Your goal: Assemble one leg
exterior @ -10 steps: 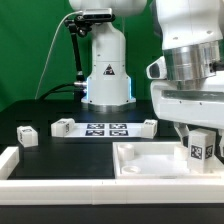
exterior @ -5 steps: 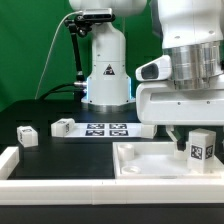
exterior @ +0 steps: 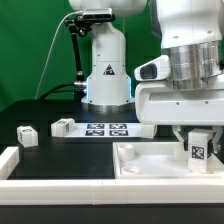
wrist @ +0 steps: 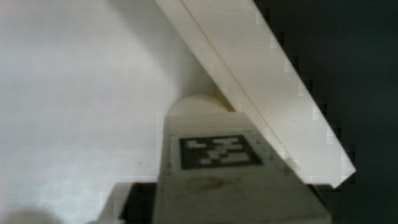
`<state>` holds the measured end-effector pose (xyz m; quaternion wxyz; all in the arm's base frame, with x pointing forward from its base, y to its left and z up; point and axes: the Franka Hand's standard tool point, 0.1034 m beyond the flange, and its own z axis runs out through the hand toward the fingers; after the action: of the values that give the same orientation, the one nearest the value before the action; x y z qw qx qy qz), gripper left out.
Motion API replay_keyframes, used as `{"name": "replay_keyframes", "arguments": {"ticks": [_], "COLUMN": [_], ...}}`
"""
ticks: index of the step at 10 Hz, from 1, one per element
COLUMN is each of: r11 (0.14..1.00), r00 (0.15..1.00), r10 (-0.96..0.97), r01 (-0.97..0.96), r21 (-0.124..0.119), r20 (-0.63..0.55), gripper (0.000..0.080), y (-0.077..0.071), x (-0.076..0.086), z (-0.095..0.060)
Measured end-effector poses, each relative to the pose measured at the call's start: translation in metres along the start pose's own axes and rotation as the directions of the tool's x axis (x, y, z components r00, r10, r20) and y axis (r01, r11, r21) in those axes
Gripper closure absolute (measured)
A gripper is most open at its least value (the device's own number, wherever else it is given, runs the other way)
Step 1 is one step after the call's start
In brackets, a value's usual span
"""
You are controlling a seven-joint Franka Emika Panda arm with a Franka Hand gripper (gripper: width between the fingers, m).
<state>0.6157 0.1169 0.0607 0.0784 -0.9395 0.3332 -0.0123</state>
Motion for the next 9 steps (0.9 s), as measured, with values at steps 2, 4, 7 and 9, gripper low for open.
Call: {"name": "replay_keyframes", "arguments": {"ticks": [2, 4, 7, 9], "r11": [0.999, 0.956, 0.745, 0.552], "r00": [0.998, 0.956, 0.747, 0.555], "r10": [0.053, 0.294, 0.665, 0.831], "r01": [-0.053, -0.293, -0.664, -0.831], "r21": [0.011, 0.033, 0.055, 0.067], "r20": [-0.017, -0.027, 0.015, 0.046], "gripper": [0.0511, 0.0509, 0.0509, 0.0509], "y": [0.0015, 0.0018, 0.0011, 0.0002], "x": [0.0037, 0.0055, 0.0048, 0.0057], "z": [-0.0003, -0.0005, 0.0001, 0.0006]}}
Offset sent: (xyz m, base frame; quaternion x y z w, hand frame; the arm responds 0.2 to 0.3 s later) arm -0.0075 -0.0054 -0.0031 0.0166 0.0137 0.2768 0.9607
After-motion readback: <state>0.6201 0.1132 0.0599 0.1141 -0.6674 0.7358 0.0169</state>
